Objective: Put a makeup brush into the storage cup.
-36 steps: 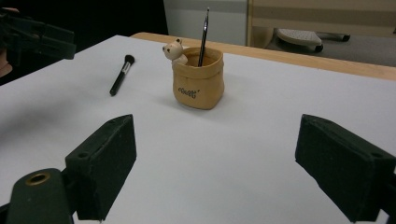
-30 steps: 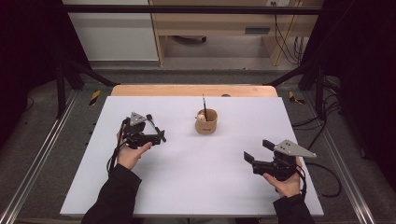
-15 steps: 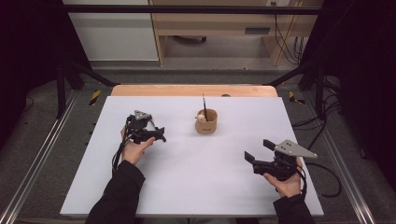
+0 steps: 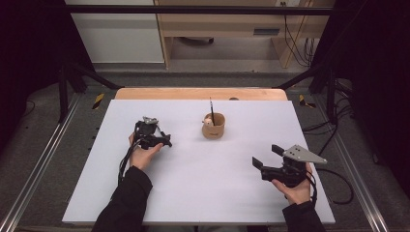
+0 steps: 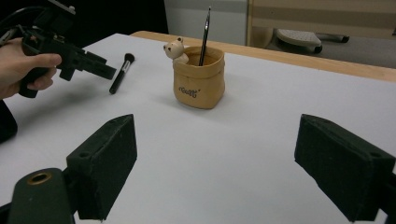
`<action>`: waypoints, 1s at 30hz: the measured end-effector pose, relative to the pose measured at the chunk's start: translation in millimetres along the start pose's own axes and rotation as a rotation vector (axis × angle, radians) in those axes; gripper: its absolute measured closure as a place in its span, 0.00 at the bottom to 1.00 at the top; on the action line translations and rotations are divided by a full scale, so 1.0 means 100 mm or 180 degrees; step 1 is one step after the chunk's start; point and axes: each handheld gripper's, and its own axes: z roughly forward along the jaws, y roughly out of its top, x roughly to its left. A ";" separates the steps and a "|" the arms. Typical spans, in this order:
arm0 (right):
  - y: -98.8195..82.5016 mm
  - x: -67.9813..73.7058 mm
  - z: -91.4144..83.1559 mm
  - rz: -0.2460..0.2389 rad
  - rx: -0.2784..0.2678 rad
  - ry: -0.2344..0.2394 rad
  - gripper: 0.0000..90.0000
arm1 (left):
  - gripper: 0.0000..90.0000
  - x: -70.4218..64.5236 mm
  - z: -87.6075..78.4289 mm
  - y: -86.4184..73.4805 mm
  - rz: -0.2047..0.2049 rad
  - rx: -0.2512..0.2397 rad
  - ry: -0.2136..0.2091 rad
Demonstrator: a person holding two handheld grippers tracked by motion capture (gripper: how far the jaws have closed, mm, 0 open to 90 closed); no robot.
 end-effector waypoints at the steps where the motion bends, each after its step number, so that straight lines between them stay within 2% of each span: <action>1: 0.00 0.00 0.00 -0.0003 -0.0001 0.0009 0.15 | 0.32 -0.02 0.02 -0.01 0.0032 0.0030 0.0000; 5: 0.01 0.01 0.00 -0.0011 -0.0009 0.0016 0.15 | 0.36 -0.02 0.05 -0.02 0.0024 0.0090 -0.0005; 8: 0.01 0.01 -0.01 -0.0006 -0.0005 0.0012 0.15 | 0.39 -0.01 0.06 -0.02 -0.0038 0.0104 -0.0010; 11: 0.01 0.00 -0.01 -0.0016 -0.0013 0.0018 0.15 | 0.41 -0.02 0.06 -0.02 -0.0016 0.0132 -0.0011; 17: 0.01 0.02 0.00 -0.0013 0.0011 0.0031 0.15 | 0.49 -0.02 0.07 -0.02 -0.0066 0.0130 -0.0068; 19: 0.01 0.01 0.00 -0.0008 0.0012 0.0029 0.15 | 0.53 -0.03 0.10 -0.04 -0.0023 0.0223 -0.0028; 20: 0.01 0.02 0.00 -0.0003 0.0011 0.0034 0.15 | 0.53 -0.03 0.11 -0.05 -0.0041 0.0232 -0.0039; 29: 0.00 0.03 0.01 -0.0015 0.0018 0.0037 0.15 | 0.59 -0.03 0.09 -0.06 -0.0062 0.0240 -0.0061; 30: 0.00 0.03 0.01 -0.0013 0.0017 0.0038 0.15 | 0.61 -0.02 0.08 -0.08 -0.0096 0.0219 -0.0065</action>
